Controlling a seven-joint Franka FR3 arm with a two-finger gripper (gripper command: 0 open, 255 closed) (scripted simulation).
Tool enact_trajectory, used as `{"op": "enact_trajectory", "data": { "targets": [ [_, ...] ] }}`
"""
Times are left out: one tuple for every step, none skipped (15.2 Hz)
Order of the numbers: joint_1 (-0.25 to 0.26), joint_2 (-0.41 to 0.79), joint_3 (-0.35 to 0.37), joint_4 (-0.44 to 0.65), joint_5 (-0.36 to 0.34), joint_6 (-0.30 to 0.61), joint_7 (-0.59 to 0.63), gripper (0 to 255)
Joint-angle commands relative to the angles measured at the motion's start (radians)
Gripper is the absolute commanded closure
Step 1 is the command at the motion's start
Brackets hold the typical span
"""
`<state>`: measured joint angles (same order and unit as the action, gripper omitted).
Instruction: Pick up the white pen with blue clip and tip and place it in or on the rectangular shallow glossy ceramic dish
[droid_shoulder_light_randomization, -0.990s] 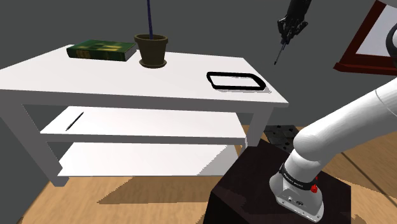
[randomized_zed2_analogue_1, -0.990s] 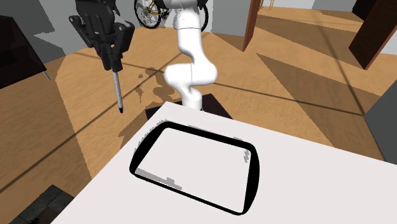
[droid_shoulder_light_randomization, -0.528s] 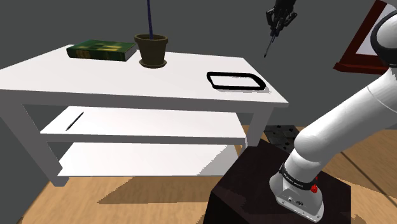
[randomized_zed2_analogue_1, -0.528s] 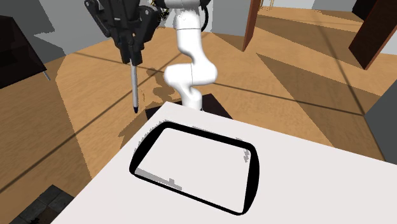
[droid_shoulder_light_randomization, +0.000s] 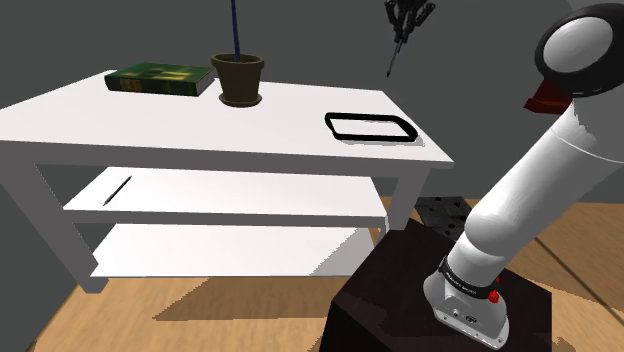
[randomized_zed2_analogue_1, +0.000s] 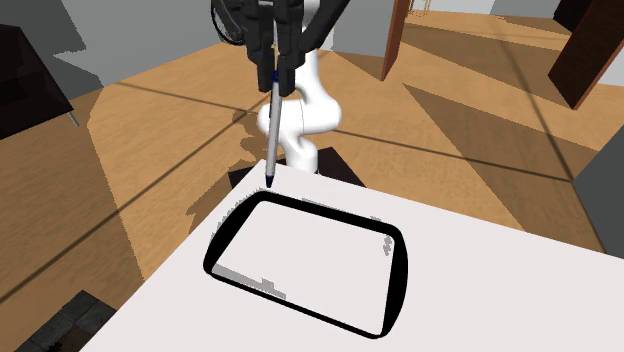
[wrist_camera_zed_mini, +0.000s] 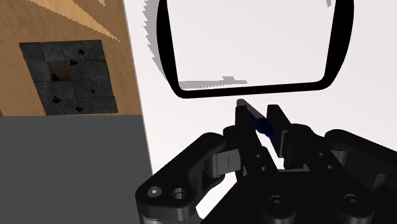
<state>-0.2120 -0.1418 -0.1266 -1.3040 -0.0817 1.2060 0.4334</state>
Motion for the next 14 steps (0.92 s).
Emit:
{"op": "enact_trajectory", "data": {
  "targets": [
    [0.017,0.058,0.023,0.090,0.008,-0.035,0.041,255],
    [0.020,0.070,0.026,0.108,0.009,-0.042,0.048,255],
    [0.021,0.056,0.027,0.074,0.008,-0.023,0.050,255],
    [0.021,0.042,0.028,0.042,0.007,-0.004,0.052,255],
    [0.022,0.029,0.028,0.011,0.006,0.014,0.054,255],
    [0.022,0.017,0.029,-0.019,0.005,0.032,0.056,255],
    [0.022,0.006,0.029,-0.048,0.005,0.049,0.058,255],
    [0.022,-0.005,0.030,-0.076,0.004,0.066,0.060,255],
    [0.023,-0.016,0.030,-0.103,0.003,0.083,0.062,255],
    [0.023,-0.026,0.031,-0.129,0.003,0.099,0.063,255],
    [0.023,-0.035,0.031,-0.155,0.002,0.115,0.065,255],
    [0.023,-0.044,0.031,-0.180,0.002,0.131,0.067,255],
    [0.023,-0.053,0.031,-0.204,0.001,0.147,0.068,255],
    [0.023,-0.061,0.032,-0.228,0.001,0.162,0.070,255]
  ]
}}
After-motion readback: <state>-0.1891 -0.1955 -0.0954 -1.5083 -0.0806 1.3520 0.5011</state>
